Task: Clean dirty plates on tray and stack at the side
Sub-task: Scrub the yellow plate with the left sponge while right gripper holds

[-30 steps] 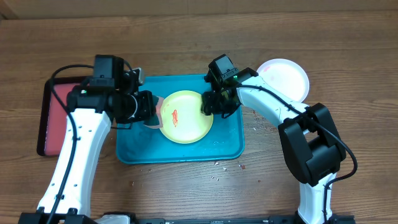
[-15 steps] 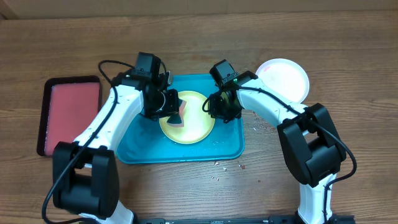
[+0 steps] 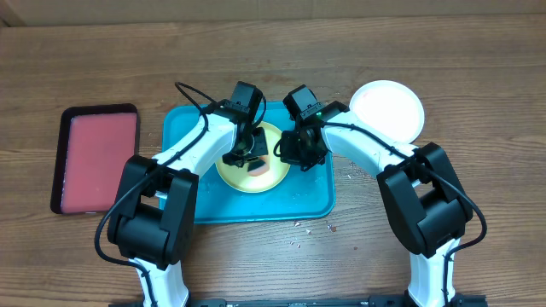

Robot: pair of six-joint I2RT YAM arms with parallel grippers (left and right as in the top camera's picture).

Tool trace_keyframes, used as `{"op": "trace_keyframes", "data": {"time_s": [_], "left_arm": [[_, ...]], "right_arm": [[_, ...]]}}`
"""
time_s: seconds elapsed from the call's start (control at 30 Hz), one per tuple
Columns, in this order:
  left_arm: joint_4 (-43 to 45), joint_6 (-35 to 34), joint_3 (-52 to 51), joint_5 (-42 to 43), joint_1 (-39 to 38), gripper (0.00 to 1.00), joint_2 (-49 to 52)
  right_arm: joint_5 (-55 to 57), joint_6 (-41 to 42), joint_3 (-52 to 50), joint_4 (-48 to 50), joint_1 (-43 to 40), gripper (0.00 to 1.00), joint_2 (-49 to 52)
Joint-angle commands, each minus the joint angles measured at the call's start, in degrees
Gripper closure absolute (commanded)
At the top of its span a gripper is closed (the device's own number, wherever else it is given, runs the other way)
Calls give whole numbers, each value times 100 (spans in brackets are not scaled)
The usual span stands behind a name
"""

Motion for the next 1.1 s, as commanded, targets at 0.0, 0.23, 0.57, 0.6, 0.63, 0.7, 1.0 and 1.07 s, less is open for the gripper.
{"op": "trace_keyframes", "data": {"time_s": [0.0,0.23,0.57,0.6,0.63,0.7,1.0,1.07], "left_arm": [[-398,127,-179,-2575,212,96,304],[-1051,339,920,-1845,409,96,302],[155,824,221,522,-81,96,310],[24,730,221,85,-57,96,310],[-101,664,221,-227,-7,96,310],[-317,654,221,-680,103,96,310],[-1506,-221,581,-2277,894,96,-669],[-1475,-197,581,-2271,918,96,-1311]], "right_arm": [[328,20,-142,-81,-13,96,46],[457,22,-142,-90,-13,96,46],[455,22,-142,-94,-13,96,46],[455,22,-142,-98,-13,96,46],[455,22,-142,-98,-13,96,46],[455,22,-142,-101,-13,96,46],[479,-4,-142,-118,-11,96,46],[474,-46,-140,-92,-13,96,44]]}}
